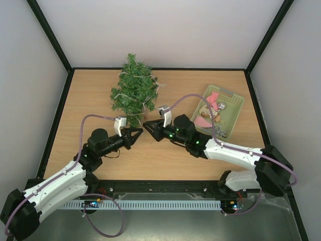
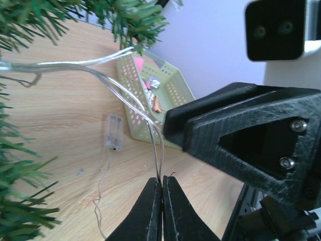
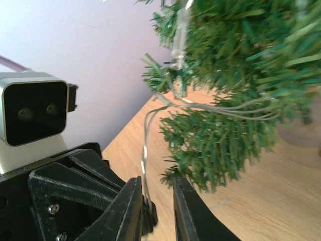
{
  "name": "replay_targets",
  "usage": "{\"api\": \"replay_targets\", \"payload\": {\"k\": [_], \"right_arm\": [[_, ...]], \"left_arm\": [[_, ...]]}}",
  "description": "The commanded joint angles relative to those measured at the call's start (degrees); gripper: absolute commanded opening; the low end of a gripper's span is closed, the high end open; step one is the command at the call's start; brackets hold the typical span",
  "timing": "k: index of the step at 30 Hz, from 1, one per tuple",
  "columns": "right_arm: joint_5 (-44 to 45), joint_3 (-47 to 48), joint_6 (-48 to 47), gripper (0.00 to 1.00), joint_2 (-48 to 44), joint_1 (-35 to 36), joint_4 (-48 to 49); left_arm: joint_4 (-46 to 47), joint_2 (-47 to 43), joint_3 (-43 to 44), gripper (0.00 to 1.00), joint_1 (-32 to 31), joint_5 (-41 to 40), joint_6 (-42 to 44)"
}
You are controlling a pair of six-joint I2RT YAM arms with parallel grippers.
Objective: Decorate the small christmas tree
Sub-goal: Wrap the decoration item around the Christmas tree.
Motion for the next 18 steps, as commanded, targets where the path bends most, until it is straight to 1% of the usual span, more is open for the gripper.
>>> {"api": "replay_targets", "payload": {"k": [1,6,8,12,13,16,18], "right_arm": [[8.7,1.9,4.8,0.21,-5.8,0.4,-10.0],[20.2,0.9,10.9,0.28,-12.5,0.4,-20.4],[24.7,1.7,11.4,0.29,-13.8,0.4,-24.4],[31.8,4.4,-0.3,0.39,-12.6,0.1,-31.9],[33.5,5.2,-2.8,0.4,-11.6,-0.7,-33.8],[32.8,7.7,-10.0,0.42,-7.3,-4.5,-38.5],[33.4,9.8,-12.6,0.42,-4.1,-7.3,-41.1]], "left_arm": [[-3.4,-2.3,0.9,0.02,-0.2,-5.2,-0.2],[-7.0,-4.6,0.5,0.02,-0.1,-9.8,-2.1],[-7.7,-5.1,0.5,0.02,-0.1,-10.8,-2.3],[-8.2,-5.4,0.7,0.02,-0.1,-12.1,-2.7],[-8.3,-5.2,0.8,0.02,-0.1,-12.3,-2.8],[-9.1,-4.9,1.0,0.03,-0.1,-12.8,-3.1],[-9.3,-5.0,0.9,0.02,-0.1,-12.9,-3.5]]}}
